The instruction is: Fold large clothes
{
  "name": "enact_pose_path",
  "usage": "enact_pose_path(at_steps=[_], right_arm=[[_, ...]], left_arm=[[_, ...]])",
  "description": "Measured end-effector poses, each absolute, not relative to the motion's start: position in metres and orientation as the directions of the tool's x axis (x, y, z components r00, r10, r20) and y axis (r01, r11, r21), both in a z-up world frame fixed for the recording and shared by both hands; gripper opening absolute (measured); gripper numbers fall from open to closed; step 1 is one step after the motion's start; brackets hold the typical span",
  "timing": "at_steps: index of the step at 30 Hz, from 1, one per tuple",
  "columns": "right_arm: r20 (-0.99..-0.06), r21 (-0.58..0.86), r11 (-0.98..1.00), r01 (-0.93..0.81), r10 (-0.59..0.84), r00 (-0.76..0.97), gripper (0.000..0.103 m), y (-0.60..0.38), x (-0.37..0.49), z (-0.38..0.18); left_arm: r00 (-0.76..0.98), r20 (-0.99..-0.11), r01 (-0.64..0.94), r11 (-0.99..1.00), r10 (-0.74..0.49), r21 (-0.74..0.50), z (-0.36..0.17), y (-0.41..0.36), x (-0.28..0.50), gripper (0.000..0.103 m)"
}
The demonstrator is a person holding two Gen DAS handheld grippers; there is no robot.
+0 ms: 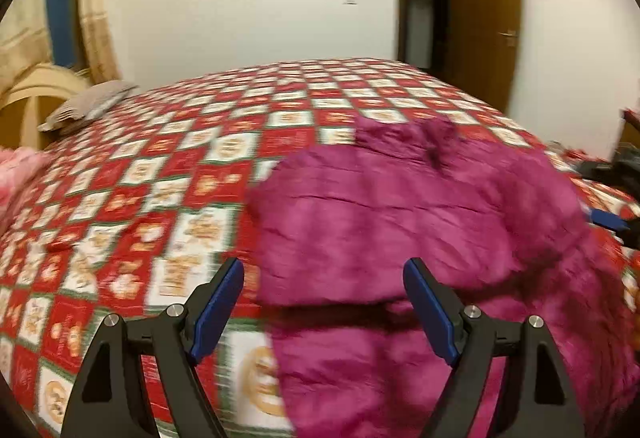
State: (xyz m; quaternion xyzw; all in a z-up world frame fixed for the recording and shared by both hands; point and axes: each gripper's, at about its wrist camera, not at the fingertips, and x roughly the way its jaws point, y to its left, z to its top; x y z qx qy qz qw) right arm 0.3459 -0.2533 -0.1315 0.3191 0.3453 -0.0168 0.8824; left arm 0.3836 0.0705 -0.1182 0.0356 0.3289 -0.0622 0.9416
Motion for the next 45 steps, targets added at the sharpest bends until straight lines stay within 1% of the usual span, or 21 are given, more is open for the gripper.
enact_pose_path(at_steps=[3, 7, 8, 9, 10, 11, 13, 15, 19, 22, 23, 24, 25, 27, 28, 31, 33, 34, 39, 41, 45], right_arm=[[-0.617, 0.562, 0.795, 0.229, 0.218, 0.757, 0.1, -0.252, 0.352, -0.129], [-0.702, 0.493, 0.85, 0.185, 0.263, 0.661, 0.098, -0.223, 0.381, -0.154], [-0.736, 0.466, 0.866, 0.183, 0.264, 0.623, 0.094, -0.215, 0.388, -0.163], [-0.756, 0.45, 0.874, 0.182, 0.263, 0.6, 0.074, -0.212, 0.391, -0.168], [-0.778, 0.425, 0.888, 0.177, 0.259, 0.573, 0.059, -0.205, 0.396, -0.171], [-0.784, 0.402, 0.901, 0.165, 0.246, 0.57, 0.056, -0.2, 0.399, -0.171], [-0.772, 0.369, 0.921, 0.127, 0.228, 0.593, 0.037, -0.195, 0.399, -0.161], [-0.75, 0.318, 0.943, 0.093, 0.19, 0.634, 0.028, -0.193, 0.399, -0.144], [-0.685, 0.206, 0.976, 0.071, 0.092, 0.723, 0.027, -0.202, 0.401, -0.111], [-0.671, 0.103, 0.993, 0.053, 0.03, 0.741, 0.03, -0.206, 0.409, -0.11], [-0.681, 0.04, 0.997, 0.059, -0.016, 0.732, 0.034, -0.205, 0.413, -0.116], [-0.687, -0.024, 0.996, 0.082, -0.076, 0.722, 0.054, -0.205, 0.414, -0.122], [-0.675, -0.151, 0.977, 0.152, -0.215, 0.706, 0.072, -0.205, 0.415, -0.128], [-0.606, -0.303, 0.91, 0.282, -0.412, 0.68, 0.076, -0.205, 0.408, -0.131], [-0.571, -0.29, 0.906, 0.309, -0.423, 0.703, 0.078, -0.205, 0.397, -0.126], [-0.576, -0.118, 0.979, 0.169, -0.206, 0.791, 0.077, -0.195, 0.384, -0.117], [-0.595, -0.087, 0.993, 0.082, -0.118, 0.795, 0.076, -0.18, 0.391, -0.118], [-0.602, -0.083, 0.996, 0.046, -0.086, 0.794, 0.07, -0.173, 0.396, -0.121], [-0.697, -0.071, 0.997, -0.009, -0.043, 0.716, 0.047, -0.164, 0.427, -0.16], [-0.742, -0.026, 1.0, 0.007, -0.024, 0.67, 0.047, -0.174, 0.433, -0.18], [-0.754, -0.018, 1.0, -0.01, -0.007, 0.656, 0.047, -0.18, 0.426, -0.183]], left_arm=[[0.776, -0.631, 0.061, 0.995, 0.005, 0.082, -0.119, 0.074, 0.4, 0.082], [0.76, -0.644, 0.013, 0.989, 0.085, 0.147, -0.121, 0.072, 0.413, 0.082], [0.758, -0.646, 0.01, 0.988, 0.094, 0.155, -0.121, 0.071, 0.416, 0.082], [0.758, -0.645, 0.008, 0.988, 0.096, 0.156, -0.12, 0.072, 0.416, 0.082], [0.758, -0.645, 0.007, 0.988, 0.097, 0.156, -0.12, 0.071, 0.417, 0.082], [0.76, -0.643, 0.008, 0.988, 0.093, 0.153, -0.119, 0.07, 0.418, 0.082], [0.762, -0.642, 0.007, 0.989, 0.09, 0.147, -0.117, 0.068, 0.42, 0.082], [0.763, -0.64, 0.006, 0.99, 0.086, 0.14, -0.115, 0.064, 0.423, 0.082], [0.77, -0.634, 0.013, 0.992, 0.071, 0.126, -0.111, 0.056, 0.431, 0.082], [0.77, -0.634, 0.005, 0.993, 0.072, 0.119, -0.112, 0.051, 0.442, 0.082], [0.763, -0.642, -0.001, 0.993, 0.076, 0.117, -0.115, 0.05, 0.447, 0.082], [0.749, -0.656, -0.008, 0.993, 0.086, 0.12, -0.119, 0.049, 0.453, 0.082], [0.743, -0.663, -0.013, 0.992, 0.094, 0.125, -0.121, 0.049, 0.457, 0.082], [0.74, -0.663, -0.024, 0.99, 0.112, 0.141, -0.126, 0.05, 0.461, 0.082], [0.745, -0.658, -0.027, 0.99, 0.113, 0.141, -0.127, 0.05, 0.462, 0.082], [0.741, -0.662, -0.037, 0.992, 0.108, 0.12, -0.131, 0.049, 0.47, 0.082], [0.737, -0.667, -0.043, 0.992, 0.109, 0.115, -0.135, 0.046, 0.478, 0.082], [0.738, -0.665, -0.044, 0.992, 0.111, 0.118, -0.136, 0.045, 0.481, 0.082], [0.716, -0.682, -0.068, 0.987, 0.149, 0.145, -0.155, 0.047, 0.5, 0.082], [0.686, -0.715, -0.067, 0.99, 0.137, 0.125, -0.172, 0.052, 0.506, 0.082], [0.666, -0.741, -0.065, 0.996, 0.089, 0.061, -0.186, 0.058, 0.506, 0.083]])
